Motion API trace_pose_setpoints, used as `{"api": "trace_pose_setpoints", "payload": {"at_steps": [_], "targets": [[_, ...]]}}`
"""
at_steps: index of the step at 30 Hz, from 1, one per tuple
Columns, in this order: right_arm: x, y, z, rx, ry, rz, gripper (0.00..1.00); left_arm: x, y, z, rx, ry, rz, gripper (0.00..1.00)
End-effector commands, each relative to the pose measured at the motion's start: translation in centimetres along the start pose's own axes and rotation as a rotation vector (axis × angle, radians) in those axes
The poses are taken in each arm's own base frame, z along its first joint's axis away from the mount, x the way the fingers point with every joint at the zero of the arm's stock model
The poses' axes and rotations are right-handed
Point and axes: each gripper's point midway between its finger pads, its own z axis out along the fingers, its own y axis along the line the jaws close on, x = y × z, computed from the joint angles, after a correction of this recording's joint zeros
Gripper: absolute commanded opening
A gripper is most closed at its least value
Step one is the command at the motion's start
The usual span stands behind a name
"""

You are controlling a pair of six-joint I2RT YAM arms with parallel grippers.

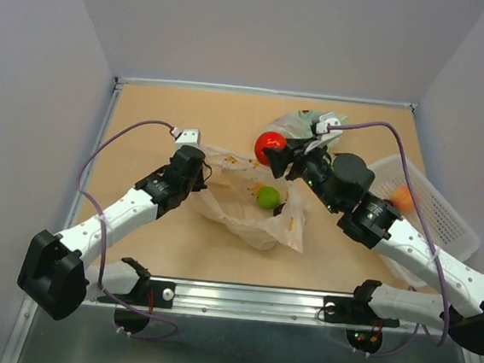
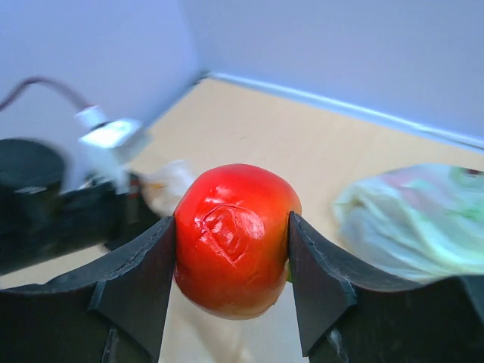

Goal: Untie the knot of the plastic bag and take out the fruit

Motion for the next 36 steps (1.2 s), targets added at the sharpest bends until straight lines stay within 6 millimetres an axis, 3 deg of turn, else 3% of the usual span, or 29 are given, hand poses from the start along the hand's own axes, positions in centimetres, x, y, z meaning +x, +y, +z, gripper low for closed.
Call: {"api": "trace_pose_setpoints", "payload": {"at_steps": [1,2,3,7,9,13,16,19,23,24,26,27,29,36], "targets": [[-1.9,-10.3,-1.8,0.401,-0.037,-0.08,0.01,-1.7,1.3,-1.4,-0.031,-0.063,0.0,0.0],[-2.1,-11.9,-2.5,0.444,-0.047,-0.051,0.01,-1.7,1.5,-1.7,-0.033,-0.068,0.001,0.0],[-1.2,-15.2,-3.4,0.535,-0.028,-0.046,0.01,-1.7,1.9,-1.7,-0.04,-0.071,-0.001,0.0],[0.0,-21.6,-6.4,0.743,-0.014,-0.025,0.01,-1.9,2.7,-2.2,-0.043,-0.083,-0.011,0.0],[1.9,-25.1,-8.3,0.869,0.029,-0.019,0.01,-2.3,3.0,-2.5,-0.044,-0.089,-0.018,0.0],[5.4,-29.8,-11.7,1.048,0.071,0.059,0.01,-3.2,3.2,-3.2,-0.04,-0.112,-0.023,0.0],[8.3,-31.6,-13.0,1.101,0.108,0.145,0.01,-3.6,3.1,-3.8,-0.03,-0.121,-0.021,0.0],[11.2,-33.2,-14.4,1.177,0.163,0.209,0.01,-3.5,2.9,-4.0,-0.007,-0.114,-0.022,0.0],[13.2,-33.8,-15.2,1.198,0.2,0.266,0.19,-3.3,2.5,-4.5,0.025,-0.111,-0.025,0.0],[13.2,-33.7,-15.1,1.187,0.205,0.264,0.4,-3.2,2.4,-4.5,0.032,-0.108,-0.026,0.0],[12.7,-33.3,-14.7,1.153,0.204,0.266,0.65,-3.1,2.3,-4.7,0.043,-0.106,-0.029,0.0],[12.4,-33.2,-14.7,1.148,0.205,0.263,0.86,-3.1,2.3,-4.7,0.044,-0.106,-0.031,0.0],[11.4,-32.9,-14.6,1.131,0.199,0.255,0.99,-3.0,2.2,-4.7,0.049,-0.103,-0.033,0.0],[7.6,-31.4,-14.3,1.055,0.189,0.208,1.0,-3.2,1.4,-4.3,0.075,-0.09,-0.035,0.0]]}}
